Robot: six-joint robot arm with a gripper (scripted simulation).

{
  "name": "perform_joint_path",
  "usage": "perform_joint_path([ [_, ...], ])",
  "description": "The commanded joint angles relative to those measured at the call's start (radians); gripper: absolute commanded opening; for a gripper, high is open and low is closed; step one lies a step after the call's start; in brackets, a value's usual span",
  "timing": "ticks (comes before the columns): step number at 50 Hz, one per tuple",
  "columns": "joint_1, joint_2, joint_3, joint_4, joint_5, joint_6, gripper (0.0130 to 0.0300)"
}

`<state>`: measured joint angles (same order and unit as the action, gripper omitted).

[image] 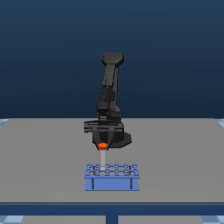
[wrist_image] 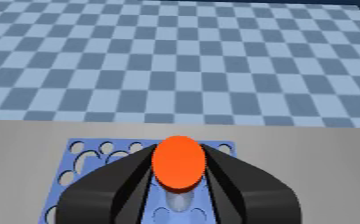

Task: Pick up the centrifuge tube on the rack

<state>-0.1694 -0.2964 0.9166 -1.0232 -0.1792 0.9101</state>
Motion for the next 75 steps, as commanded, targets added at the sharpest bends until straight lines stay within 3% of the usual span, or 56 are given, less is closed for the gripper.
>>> perform_joint_path([
  [1,0.000,-0.010,-0.008,-0.096,0.017,0.119,0.0130],
  [38,0.000,-0.055,-0.049,-0.650,0.033,0.679,0.0130],
  [75,0.000,-0.100,-0.105,-1.216,-0.007,1.253,0.0130],
])
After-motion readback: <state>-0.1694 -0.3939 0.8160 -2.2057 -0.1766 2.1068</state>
